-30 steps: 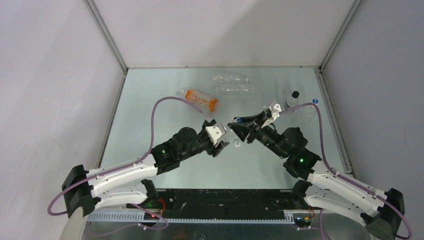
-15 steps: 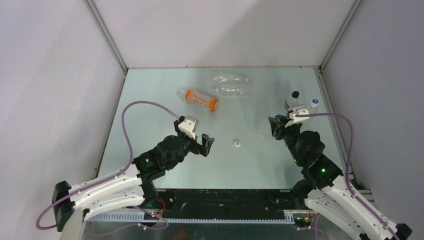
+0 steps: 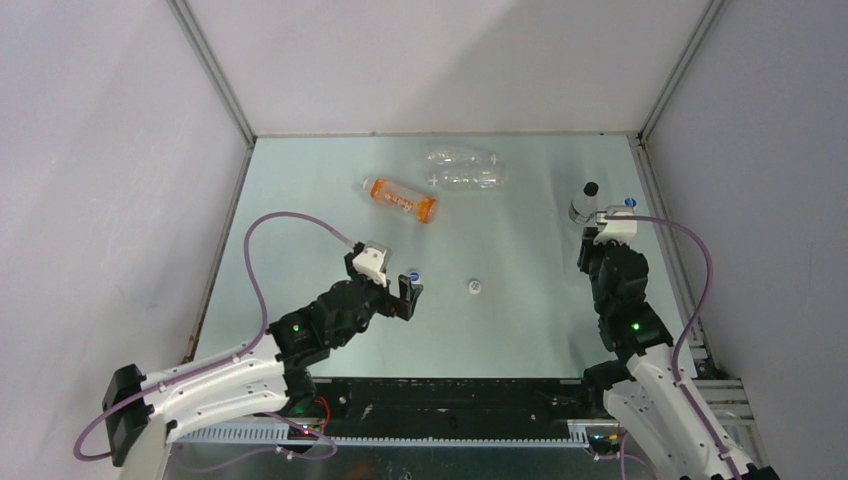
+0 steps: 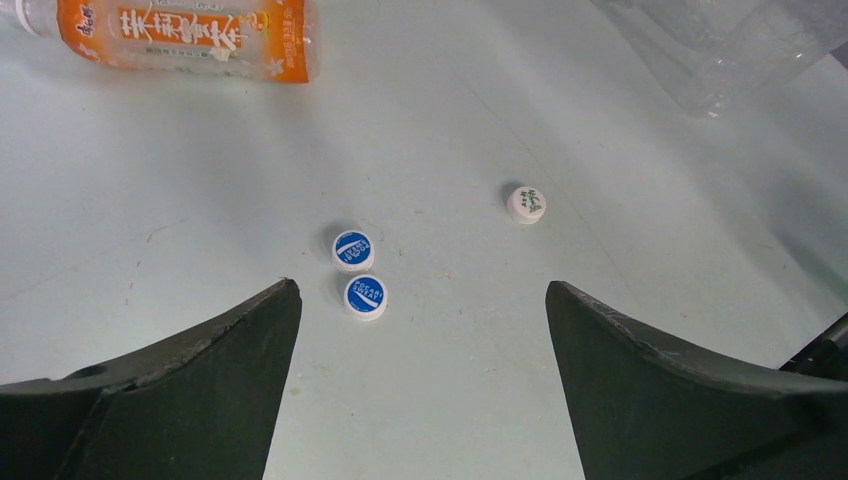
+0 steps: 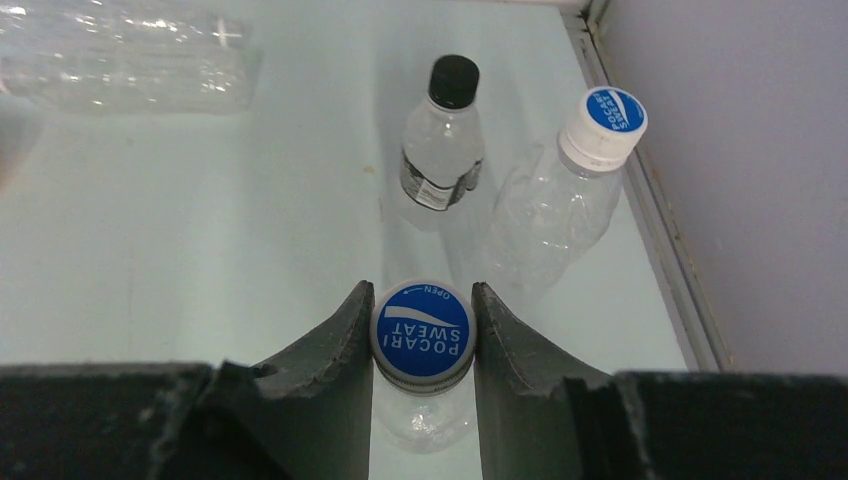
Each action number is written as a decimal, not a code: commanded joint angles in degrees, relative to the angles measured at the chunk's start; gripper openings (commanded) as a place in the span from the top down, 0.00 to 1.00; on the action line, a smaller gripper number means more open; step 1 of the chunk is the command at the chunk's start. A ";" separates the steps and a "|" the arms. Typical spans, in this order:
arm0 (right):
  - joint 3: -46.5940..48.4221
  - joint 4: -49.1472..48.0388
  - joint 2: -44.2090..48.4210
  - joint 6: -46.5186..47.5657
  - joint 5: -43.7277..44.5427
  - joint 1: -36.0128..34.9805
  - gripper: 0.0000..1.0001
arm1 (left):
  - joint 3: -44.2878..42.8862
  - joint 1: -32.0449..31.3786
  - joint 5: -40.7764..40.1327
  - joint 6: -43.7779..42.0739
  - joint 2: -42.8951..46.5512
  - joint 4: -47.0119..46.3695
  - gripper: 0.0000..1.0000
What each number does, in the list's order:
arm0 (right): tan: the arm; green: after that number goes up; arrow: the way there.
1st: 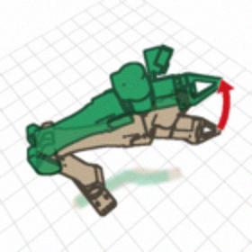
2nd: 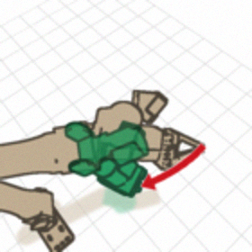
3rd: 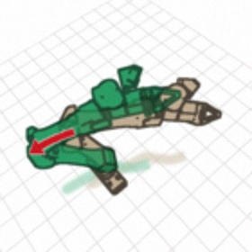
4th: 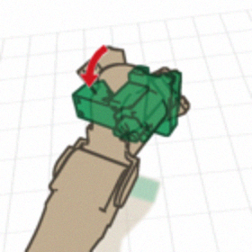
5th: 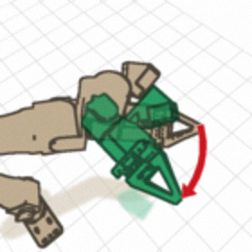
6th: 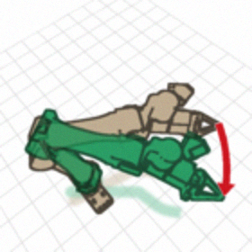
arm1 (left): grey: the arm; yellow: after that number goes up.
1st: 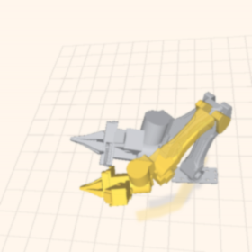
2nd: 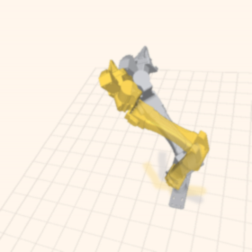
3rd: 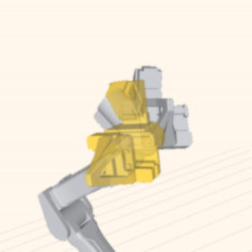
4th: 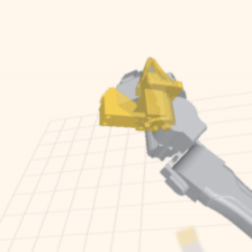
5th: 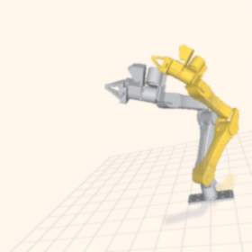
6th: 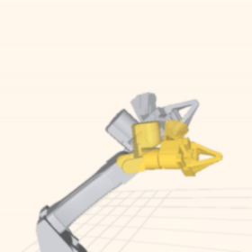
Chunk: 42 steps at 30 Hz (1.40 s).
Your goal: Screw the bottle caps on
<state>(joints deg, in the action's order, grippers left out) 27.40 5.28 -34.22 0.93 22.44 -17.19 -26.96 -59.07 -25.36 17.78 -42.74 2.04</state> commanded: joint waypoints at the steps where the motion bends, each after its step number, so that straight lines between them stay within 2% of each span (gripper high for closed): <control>1: -1.46 -7.90 -1.83 0.09 -3.82 3.18 1.00 | 2.50 0.14 -2.33 3.54 2.46 -4.96 0.01; 5: -3.22 -8.52 -2.20 -0.64 -4.97 4.55 1.00 | 3.59 0.18 -3.92 5.28 3.02 -4.79 0.00; 11: -4.53 -7.14 -0.95 -2.64 -6.05 5.04 0.89 | 2.08 0.14 -4.95 2.22 2.62 -2.44 0.00; 18: -4.44 -5.55 0.11 -1.46 -7.43 5.35 0.59 | 2.08 0.12 -4.98 2.29 2.18 -2.60 0.00; 20: -4.01 -5.54 -0.27 -1.23 -7.82 5.44 0.54 | 2.16 0.10 -3.88 1.19 2.28 -2.61 0.00; 25: -3.07 -3.36 -0.84 -1.11 -8.01 5.54 0.49 | 3.08 0.09 -3.40 2.72 2.86 -2.40 0.00; 35: -1.29 -0.13 0.90 -1.06 -8.55 5.59 0.30 | 5.04 0.10 -4.98 7.98 4.67 1.12 0.00; 42: -0.54 0.51 1.61 -0.40 -7.70 5.83 0.26 | 4.19 0.09 -5.31 8.32 3.17 1.88 0.00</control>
<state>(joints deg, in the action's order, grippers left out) 24.36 4.56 -33.08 -0.16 14.52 -11.75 -22.11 -59.07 -28.60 24.23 -39.05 4.05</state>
